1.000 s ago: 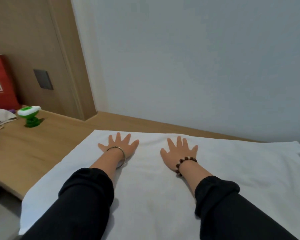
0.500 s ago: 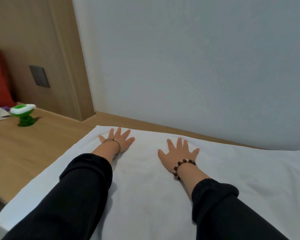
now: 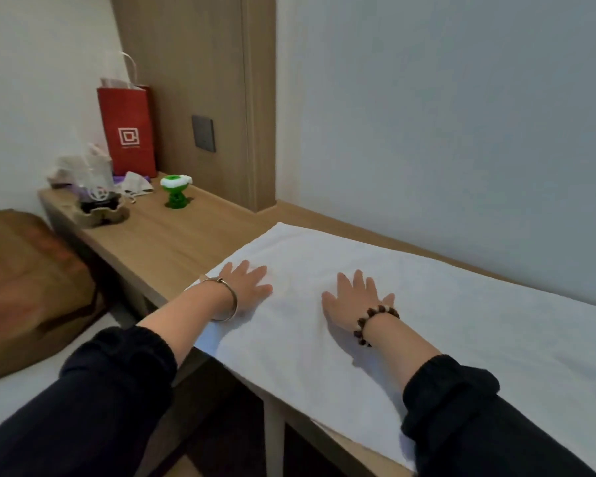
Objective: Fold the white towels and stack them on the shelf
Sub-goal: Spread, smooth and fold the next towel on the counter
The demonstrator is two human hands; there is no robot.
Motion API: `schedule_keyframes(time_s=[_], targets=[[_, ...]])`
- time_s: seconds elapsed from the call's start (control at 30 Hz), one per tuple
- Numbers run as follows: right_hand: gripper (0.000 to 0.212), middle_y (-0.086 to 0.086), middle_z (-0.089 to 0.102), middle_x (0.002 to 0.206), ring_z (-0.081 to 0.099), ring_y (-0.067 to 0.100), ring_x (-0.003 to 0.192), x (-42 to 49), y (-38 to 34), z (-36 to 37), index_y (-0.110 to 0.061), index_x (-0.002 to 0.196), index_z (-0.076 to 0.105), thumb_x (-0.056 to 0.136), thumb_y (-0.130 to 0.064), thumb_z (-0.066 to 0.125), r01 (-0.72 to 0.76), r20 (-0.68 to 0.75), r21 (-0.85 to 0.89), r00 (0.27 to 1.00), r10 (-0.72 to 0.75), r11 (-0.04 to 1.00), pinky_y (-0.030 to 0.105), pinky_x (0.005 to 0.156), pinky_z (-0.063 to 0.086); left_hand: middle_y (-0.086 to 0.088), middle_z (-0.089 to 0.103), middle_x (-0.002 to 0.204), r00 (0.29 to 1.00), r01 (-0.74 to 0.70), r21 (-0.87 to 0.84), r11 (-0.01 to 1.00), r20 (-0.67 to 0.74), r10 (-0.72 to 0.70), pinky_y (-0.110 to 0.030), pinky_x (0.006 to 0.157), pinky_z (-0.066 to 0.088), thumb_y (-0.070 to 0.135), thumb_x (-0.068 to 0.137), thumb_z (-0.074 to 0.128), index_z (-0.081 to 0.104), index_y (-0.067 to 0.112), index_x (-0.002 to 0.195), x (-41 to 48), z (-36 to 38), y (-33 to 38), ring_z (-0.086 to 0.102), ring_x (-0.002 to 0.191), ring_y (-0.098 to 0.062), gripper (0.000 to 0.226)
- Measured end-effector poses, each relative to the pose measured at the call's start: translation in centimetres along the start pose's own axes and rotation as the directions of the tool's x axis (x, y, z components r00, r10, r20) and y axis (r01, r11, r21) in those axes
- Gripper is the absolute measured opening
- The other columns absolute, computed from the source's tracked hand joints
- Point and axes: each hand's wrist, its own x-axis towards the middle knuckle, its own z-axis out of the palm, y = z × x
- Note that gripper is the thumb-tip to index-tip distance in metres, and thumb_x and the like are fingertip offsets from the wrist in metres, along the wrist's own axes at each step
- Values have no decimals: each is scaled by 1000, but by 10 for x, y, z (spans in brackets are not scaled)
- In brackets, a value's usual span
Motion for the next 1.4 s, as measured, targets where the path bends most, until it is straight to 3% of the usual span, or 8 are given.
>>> schedule_keyframes(time_s=[0.2,0.47,0.63,0.83,1.03,1.2,1.3,1.4], targets=[[66,0,-10,160,-8,24,147,-14,-12,23,-33,152,1,92,-60,11,46,-98,-66,994,-53,997,57,114,-3,13,-6,159,993,70,-26,997,-91,-72,-57,114,3,63,93,11,0,45,148,-26,6,-17,-5,146,-16,59],[67,-1,-8,161,-6,24,147,-8,-12,25,-34,152,5,91,-61,13,43,-124,-67,991,-51,997,56,114,-2,-7,48,124,864,414,-74,907,-282,-418,-36,81,38,43,97,29,47,19,124,-43,-12,-18,43,112,-27,41],[69,-1,-2,161,-2,22,147,-11,-14,23,-27,152,8,92,-58,19,27,-155,-38,987,-33,999,54,116,1,-7,62,95,821,527,-300,795,-60,-568,-34,79,48,40,91,46,61,12,99,-47,-35,-29,56,91,-27,32],[67,6,24,156,26,27,141,-22,7,-7,-19,151,16,95,-37,48,68,-138,652,990,29,755,39,111,27,-11,61,108,926,258,-581,772,-79,-369,-29,72,42,18,88,57,60,7,105,-53,-84,18,57,92,-30,21],[47,10,47,139,47,27,123,-39,97,-73,-10,139,40,95,-23,50,127,-417,824,796,439,553,25,88,33,-3,52,87,955,-293,-587,755,-220,199,-19,49,36,17,88,60,60,14,87,-83,-145,152,49,72,-18,4],[42,13,50,137,51,30,118,-69,182,-101,-8,135,41,95,-20,45,60,-484,826,586,650,560,26,83,33,-1,51,124,626,-37,-967,250,173,761,-27,77,52,28,102,36,50,19,124,-111,-130,216,59,108,-26,27],[44,17,48,137,50,34,118,-76,205,-85,-7,137,38,97,-22,43,-70,-439,773,659,611,631,31,83,36,-10,55,117,847,-199,-813,548,138,513,-29,74,46,21,100,43,54,1,125,-105,-100,234,58,102,-25,34],[50,16,41,142,45,33,124,-73,205,-65,-9,141,34,97,-29,43,-149,-372,622,808,457,769,33,90,37,-15,50,133,891,-416,-227,881,95,445,-36,96,35,36,99,38,48,5,130,-99,-60,246,46,123,-30,44]])
